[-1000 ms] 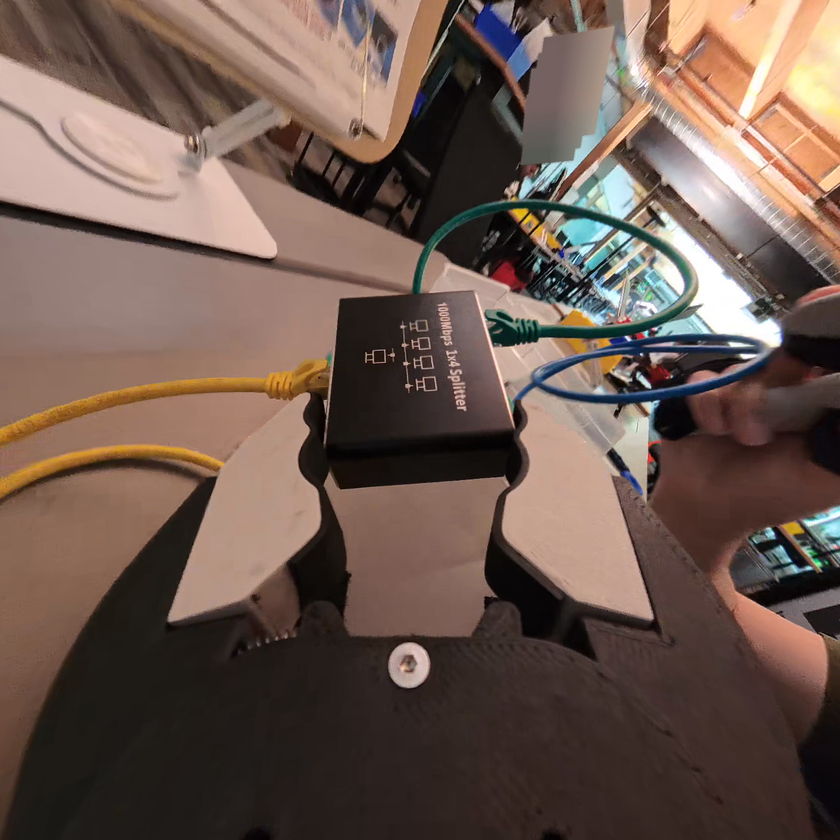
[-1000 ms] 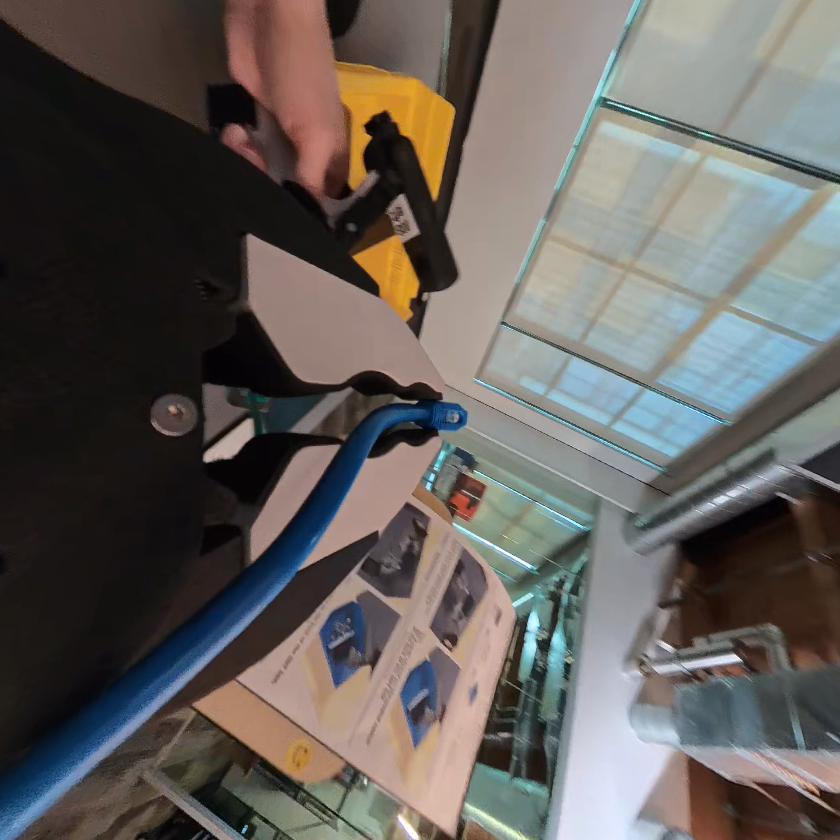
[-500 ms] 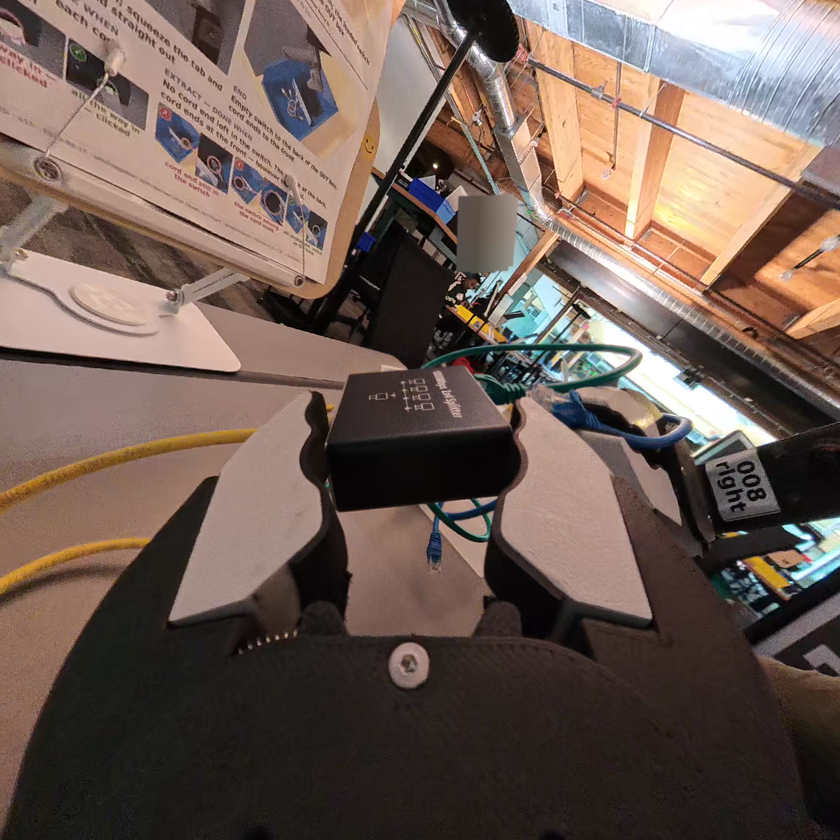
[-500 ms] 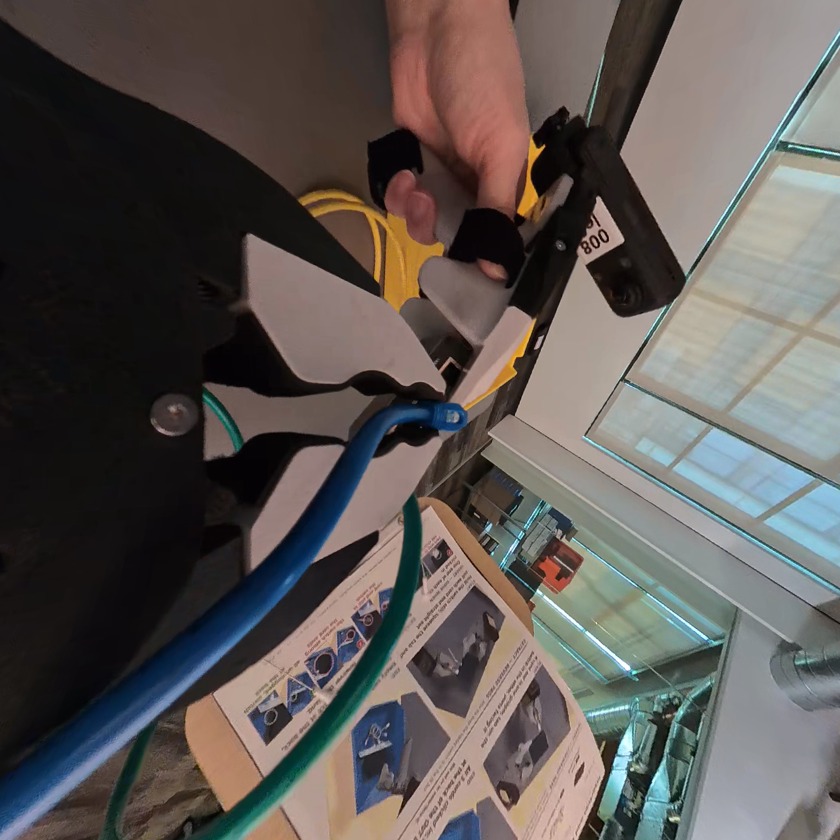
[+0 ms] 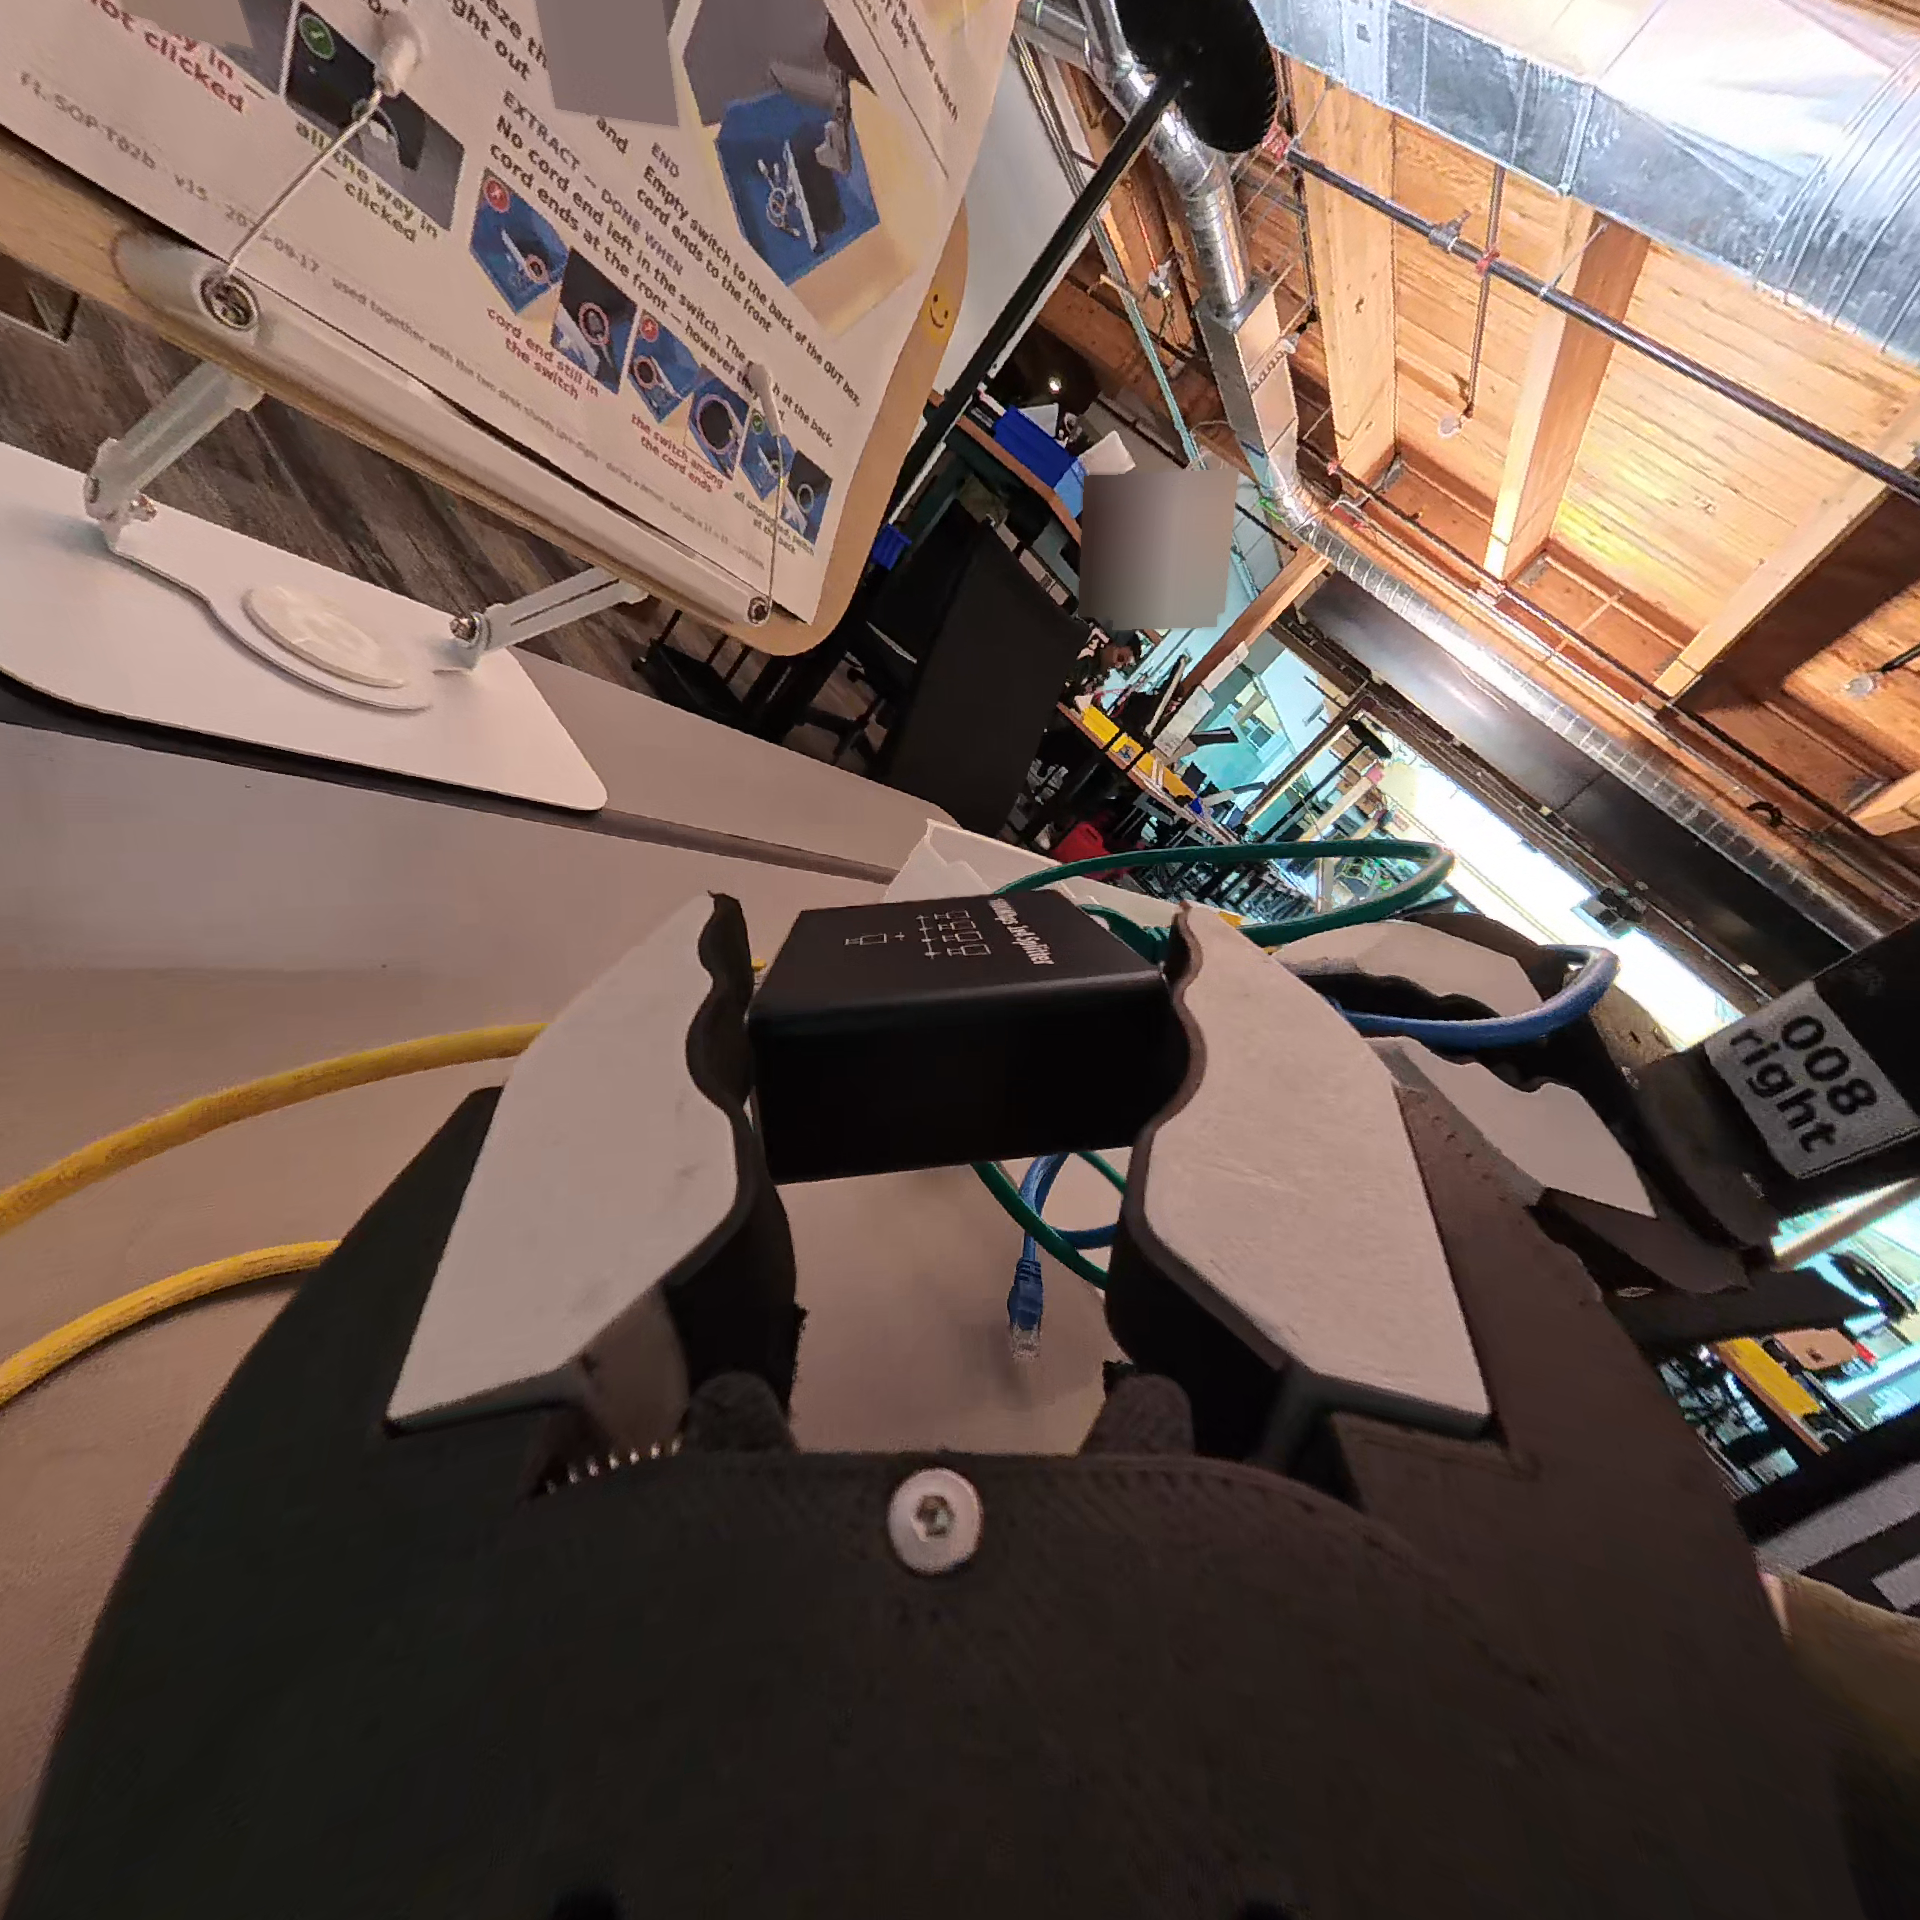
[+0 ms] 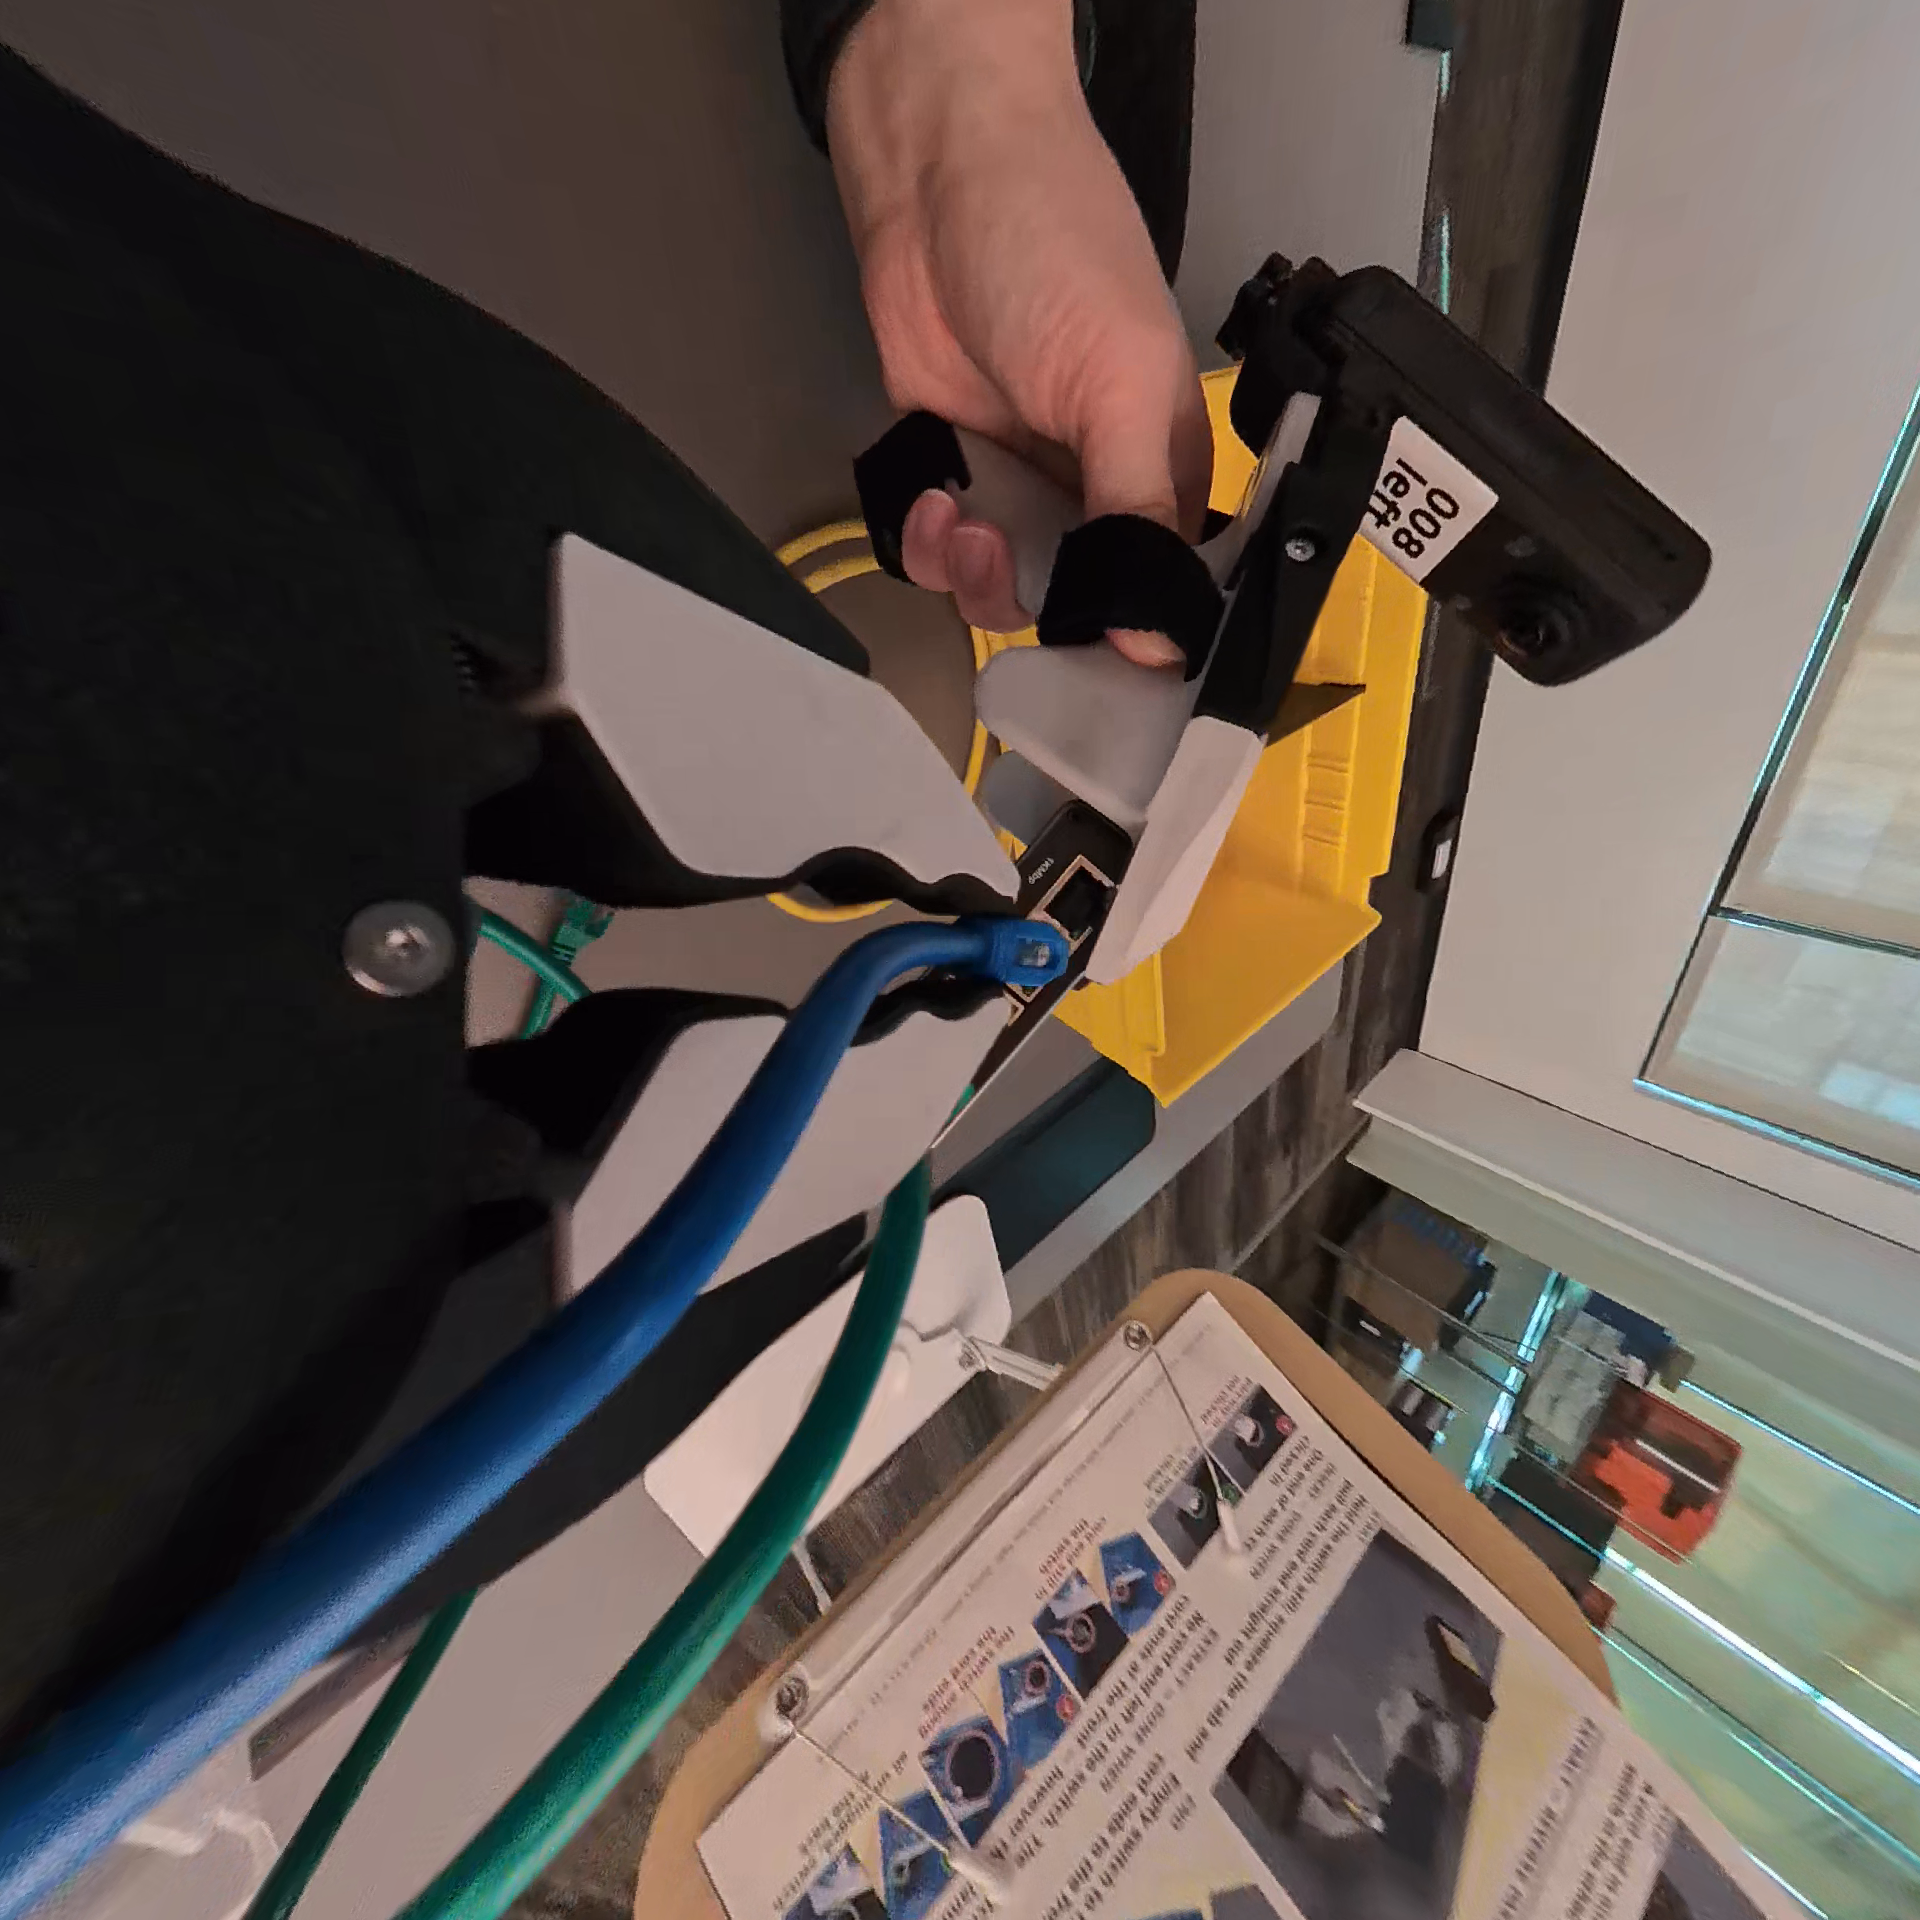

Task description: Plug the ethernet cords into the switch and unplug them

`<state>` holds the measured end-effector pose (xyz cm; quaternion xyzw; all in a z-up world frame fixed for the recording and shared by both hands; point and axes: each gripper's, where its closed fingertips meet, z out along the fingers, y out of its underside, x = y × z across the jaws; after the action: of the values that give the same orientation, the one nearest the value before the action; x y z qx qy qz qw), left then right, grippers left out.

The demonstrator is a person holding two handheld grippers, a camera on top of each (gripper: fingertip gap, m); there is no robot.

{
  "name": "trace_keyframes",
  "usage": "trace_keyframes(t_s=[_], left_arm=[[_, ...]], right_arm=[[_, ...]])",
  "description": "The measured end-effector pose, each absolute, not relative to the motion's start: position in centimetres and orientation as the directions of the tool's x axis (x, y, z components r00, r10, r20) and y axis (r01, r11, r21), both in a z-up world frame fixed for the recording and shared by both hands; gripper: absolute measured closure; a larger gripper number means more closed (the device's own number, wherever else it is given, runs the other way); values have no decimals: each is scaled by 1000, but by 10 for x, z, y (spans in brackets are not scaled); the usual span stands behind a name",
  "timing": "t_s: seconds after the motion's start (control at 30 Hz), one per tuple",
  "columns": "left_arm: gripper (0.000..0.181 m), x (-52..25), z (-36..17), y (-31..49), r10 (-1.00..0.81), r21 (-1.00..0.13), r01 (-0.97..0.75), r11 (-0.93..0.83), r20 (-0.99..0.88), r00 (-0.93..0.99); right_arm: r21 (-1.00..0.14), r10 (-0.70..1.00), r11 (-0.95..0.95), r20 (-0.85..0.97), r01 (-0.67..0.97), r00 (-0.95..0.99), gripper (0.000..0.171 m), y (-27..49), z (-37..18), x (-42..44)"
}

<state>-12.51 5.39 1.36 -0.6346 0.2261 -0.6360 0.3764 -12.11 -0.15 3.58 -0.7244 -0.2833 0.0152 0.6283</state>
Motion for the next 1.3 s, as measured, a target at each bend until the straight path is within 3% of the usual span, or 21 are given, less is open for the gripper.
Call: trace_keyframes(t_s=[0.4, 0.67, 0.83, 1.1, 1.3], left_arm=[[106, -122, 1, 59, -745, -753, 201, -627, 655, 129], [106, -124, 6, 60, -731, -733, 224, -642, 673, 108], [106, -125, 6, 60, -729, -732, 226, -643, 676, 113], [106, -121, 2, 57, -709, -714, 234, -660, 695, 118], [106, -120, 5, 53, -711, -712, 249, -656, 694, 112]], right_arm=[[-929, 514, -199, 172, 312, 840, 160, -11, 37, -119], [-809, 736, -444, -85, 384, 672, 159, -61, 11, -150], [-715, 690, -514, -17, 473, 724, 160, -44, -30, -144], [-778, 572, -439, 142, 449, 807, 159, -4, -37, -128], [-802, 610, -335, 215, 495, 762, 159, 4, -40, -135]])
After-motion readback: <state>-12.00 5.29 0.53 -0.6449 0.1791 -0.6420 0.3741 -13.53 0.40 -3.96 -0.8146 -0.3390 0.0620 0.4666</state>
